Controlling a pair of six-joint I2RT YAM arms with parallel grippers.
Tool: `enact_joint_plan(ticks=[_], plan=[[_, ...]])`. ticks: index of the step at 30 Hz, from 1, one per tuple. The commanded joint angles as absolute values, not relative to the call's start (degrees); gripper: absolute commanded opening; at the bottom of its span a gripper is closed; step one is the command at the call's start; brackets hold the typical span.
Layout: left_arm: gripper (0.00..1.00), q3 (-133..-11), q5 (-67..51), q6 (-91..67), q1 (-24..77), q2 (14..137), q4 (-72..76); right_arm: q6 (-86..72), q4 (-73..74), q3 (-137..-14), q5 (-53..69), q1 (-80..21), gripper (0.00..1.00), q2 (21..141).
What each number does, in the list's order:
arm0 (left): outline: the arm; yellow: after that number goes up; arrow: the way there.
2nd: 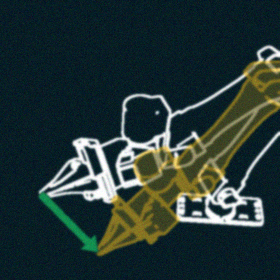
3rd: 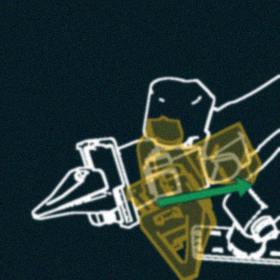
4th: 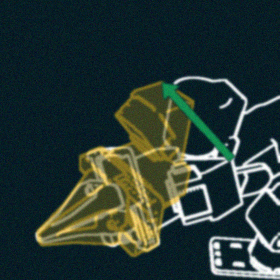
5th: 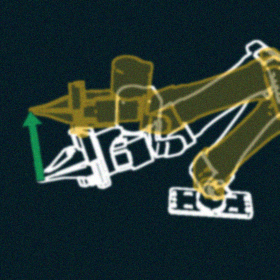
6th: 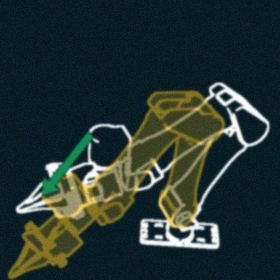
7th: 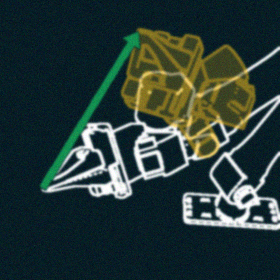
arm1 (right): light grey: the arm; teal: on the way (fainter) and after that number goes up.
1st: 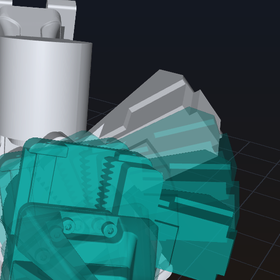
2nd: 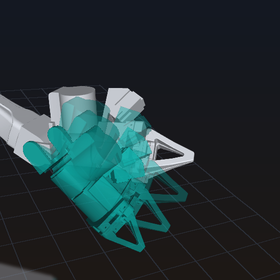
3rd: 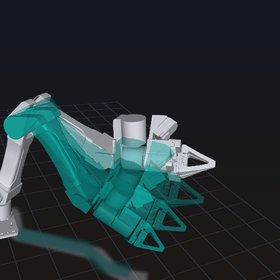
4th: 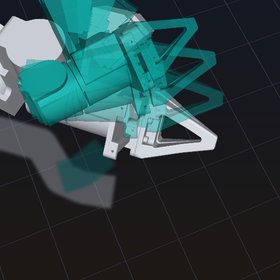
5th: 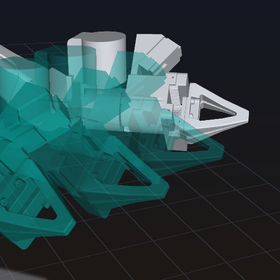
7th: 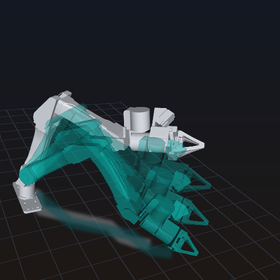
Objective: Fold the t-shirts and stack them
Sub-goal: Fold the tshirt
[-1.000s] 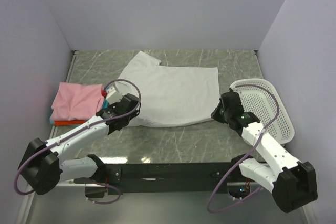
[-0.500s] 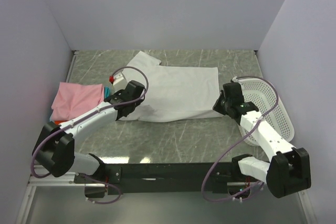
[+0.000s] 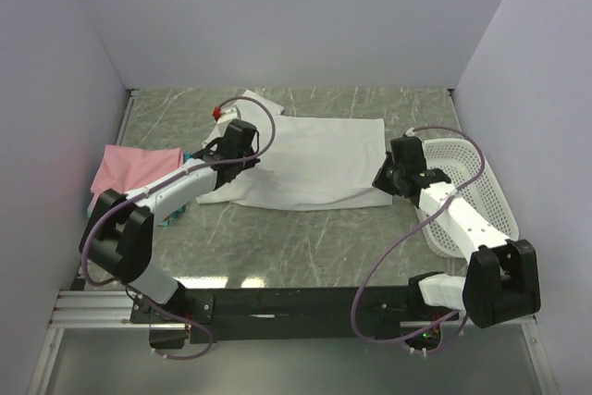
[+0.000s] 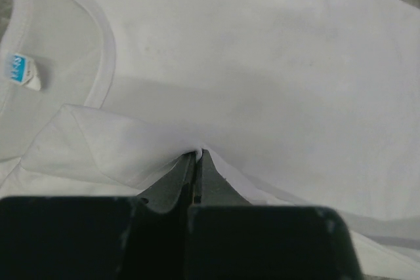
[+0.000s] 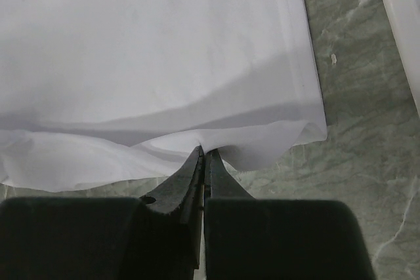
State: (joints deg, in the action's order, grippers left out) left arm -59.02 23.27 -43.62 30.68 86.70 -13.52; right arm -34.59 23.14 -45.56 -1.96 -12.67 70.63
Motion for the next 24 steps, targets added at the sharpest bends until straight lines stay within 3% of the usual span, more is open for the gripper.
enact_joint_plan(ticks=[1, 24], plan=[[0.01, -63.8, 18.8, -36.7, 29.8, 90.2, -12.1, -33.7, 22.0, -48.8, -3.2, -11.9, 0.00, 71.6], [0.01, -67.8, 15.3, -32.9, 24.7, 98.3, -7.0, -35.2, 21.0, -53.3, -6.6, -10.0, 0.00, 81.8]])
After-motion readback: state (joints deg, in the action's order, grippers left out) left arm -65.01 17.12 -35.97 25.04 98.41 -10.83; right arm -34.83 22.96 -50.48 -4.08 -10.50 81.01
